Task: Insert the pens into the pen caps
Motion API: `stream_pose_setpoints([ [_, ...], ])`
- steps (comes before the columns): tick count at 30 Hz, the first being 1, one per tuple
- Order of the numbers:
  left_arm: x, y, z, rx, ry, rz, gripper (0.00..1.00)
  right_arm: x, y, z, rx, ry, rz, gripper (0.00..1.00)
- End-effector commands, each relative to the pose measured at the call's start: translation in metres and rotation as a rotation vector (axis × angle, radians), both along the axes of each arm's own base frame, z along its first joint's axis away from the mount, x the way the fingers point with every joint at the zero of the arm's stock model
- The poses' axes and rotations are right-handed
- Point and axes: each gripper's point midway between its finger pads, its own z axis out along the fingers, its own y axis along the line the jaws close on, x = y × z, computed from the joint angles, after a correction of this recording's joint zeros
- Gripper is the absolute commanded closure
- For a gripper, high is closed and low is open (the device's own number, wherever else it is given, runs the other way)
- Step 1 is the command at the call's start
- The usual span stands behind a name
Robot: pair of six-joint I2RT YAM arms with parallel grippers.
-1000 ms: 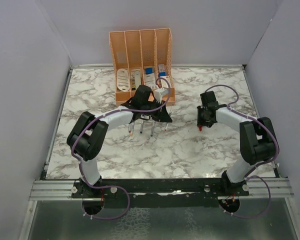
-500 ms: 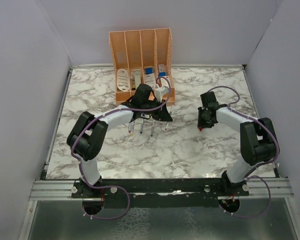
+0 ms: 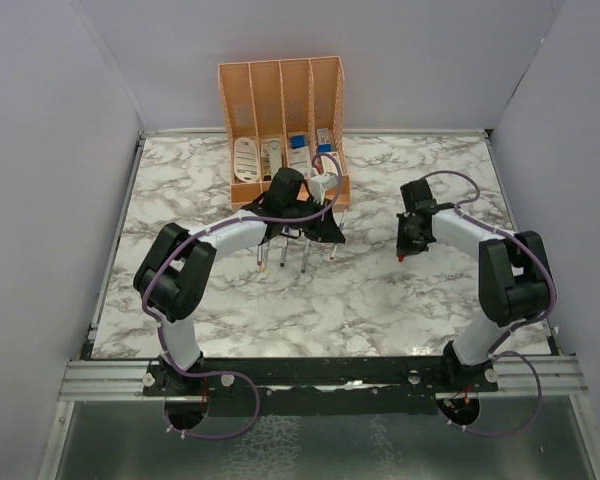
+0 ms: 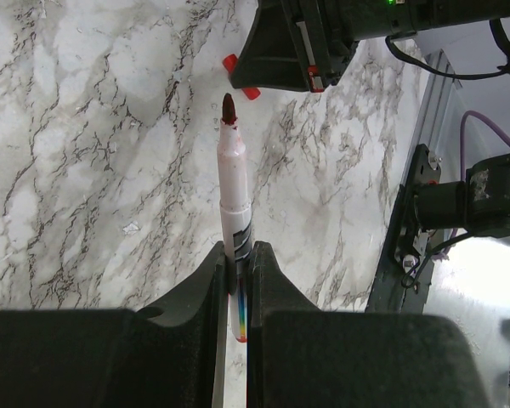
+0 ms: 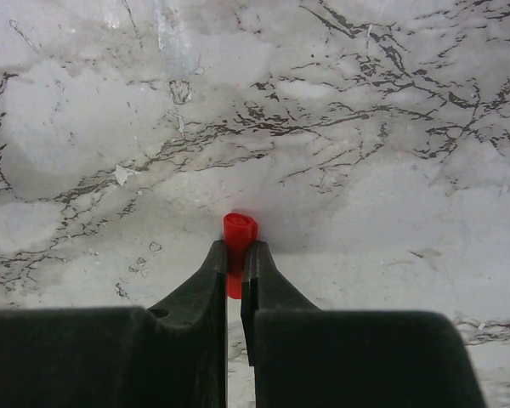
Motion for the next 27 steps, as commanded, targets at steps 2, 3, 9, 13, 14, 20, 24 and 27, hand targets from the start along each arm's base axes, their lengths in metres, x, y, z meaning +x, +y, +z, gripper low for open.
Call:
stream_pose_setpoints([
  [2, 0.005, -0.004, 0.008, -0.025, -0.05, -0.017, 1.0, 0.018, 0.014, 0.018, 0.067, -0.045, -0.009, 0.99],
  [3, 0.005, -0.004, 0.009, -0.026, -0.052, -0.016, 1.0, 0.028, 0.019, 0.03, 0.093, -0.091, -0.005, 0.99],
  [9, 0.003, -0.007, 0.019, -0.062, -0.073, -0.021, 1.0, 0.073, 0.05, 0.101, 0.268, -0.364, 0.04, 0.99],
  [13, -0.002, -0.011, 0.026, -0.096, -0.082, -0.036, 1.0, 0.084, 0.062, 0.136, 0.348, -0.502, 0.073, 0.99],
  [14, -0.002, -0.012, 0.029, -0.108, -0.091, -0.039, 1.0, 0.085, 0.064, 0.147, 0.367, -0.543, 0.083, 0.99],
  [20, -0.014, -0.026, 0.035, -0.127, -0.115, -0.085, 1.0, 0.081, 0.078, 0.195, 0.493, -0.734, 0.139, 0.99],
  [24, -0.018, -0.034, 0.042, -0.14, -0.131, -0.111, 1.0, 0.072, 0.082, 0.222, 0.56, -0.864, 0.16, 0.99],
  [27, -0.017, -0.039, 0.048, -0.156, -0.134, -0.121, 1.0, 0.062, 0.083, 0.235, 0.602, -0.939, 0.18, 0.99],
])
